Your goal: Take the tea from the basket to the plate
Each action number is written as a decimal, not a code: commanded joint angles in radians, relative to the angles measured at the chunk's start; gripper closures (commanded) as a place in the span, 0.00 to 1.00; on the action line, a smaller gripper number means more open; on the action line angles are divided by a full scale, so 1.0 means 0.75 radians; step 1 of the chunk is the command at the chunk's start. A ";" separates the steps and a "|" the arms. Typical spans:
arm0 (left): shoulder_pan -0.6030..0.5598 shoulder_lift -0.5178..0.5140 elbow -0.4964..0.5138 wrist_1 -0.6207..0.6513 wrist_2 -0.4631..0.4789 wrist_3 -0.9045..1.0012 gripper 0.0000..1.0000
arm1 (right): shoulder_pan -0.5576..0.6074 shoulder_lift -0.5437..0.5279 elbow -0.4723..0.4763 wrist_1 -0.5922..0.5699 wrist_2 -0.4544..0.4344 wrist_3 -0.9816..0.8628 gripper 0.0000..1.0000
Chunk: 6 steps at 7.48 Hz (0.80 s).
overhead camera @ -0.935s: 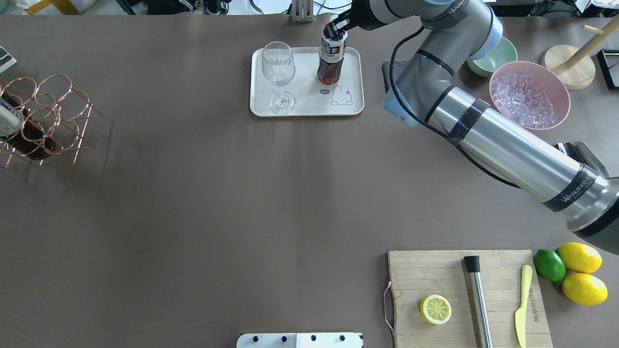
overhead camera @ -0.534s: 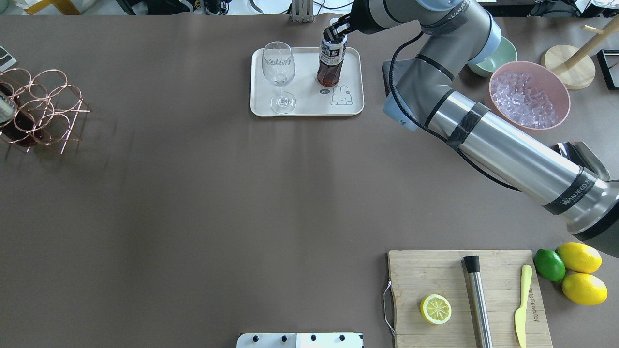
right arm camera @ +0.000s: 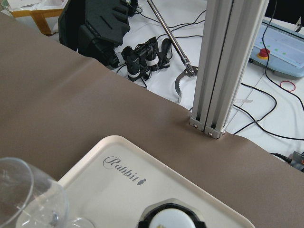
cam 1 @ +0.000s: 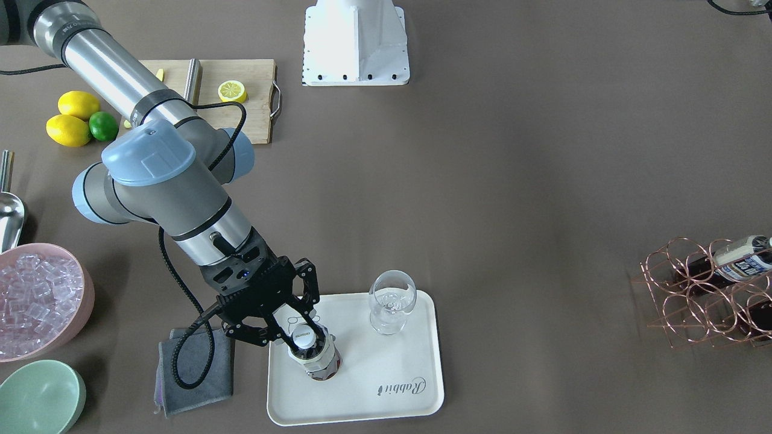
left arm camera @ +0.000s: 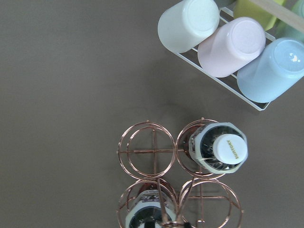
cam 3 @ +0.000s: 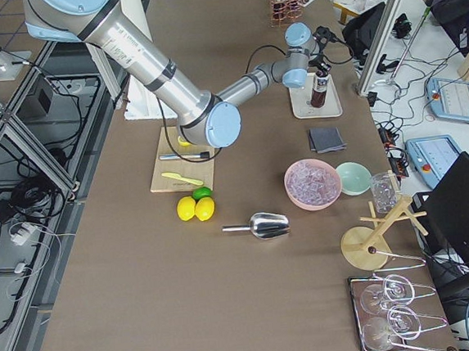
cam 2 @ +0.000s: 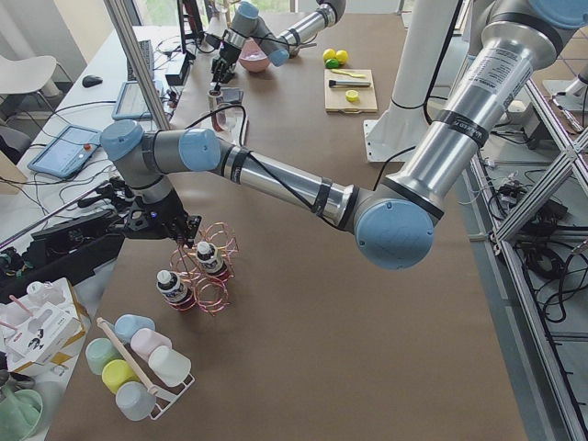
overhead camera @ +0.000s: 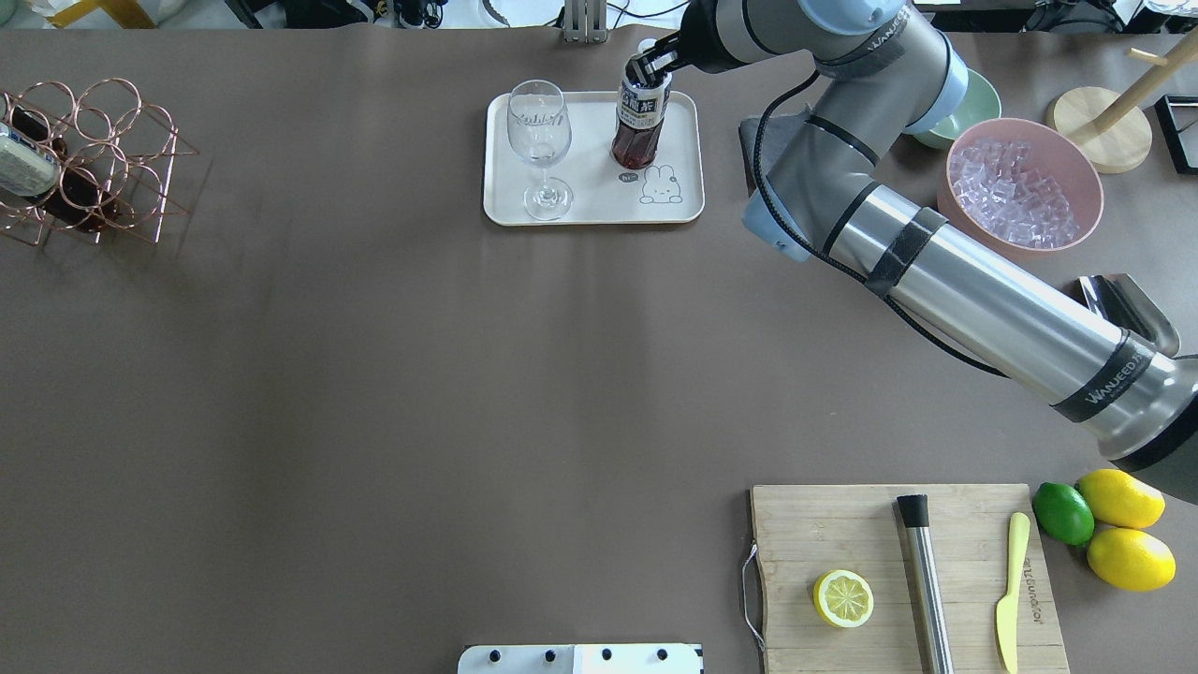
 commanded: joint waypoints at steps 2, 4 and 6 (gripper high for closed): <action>0.076 0.026 -0.026 -0.105 0.153 -0.105 0.02 | -0.001 -0.006 0.024 0.002 0.000 0.042 0.00; 0.069 0.031 -0.032 -0.124 0.149 -0.131 0.02 | -0.001 -0.010 0.048 -0.002 0.007 0.042 0.00; 0.046 0.031 -0.059 -0.108 0.101 -0.135 0.02 | -0.001 -0.047 0.136 -0.037 0.013 0.040 0.00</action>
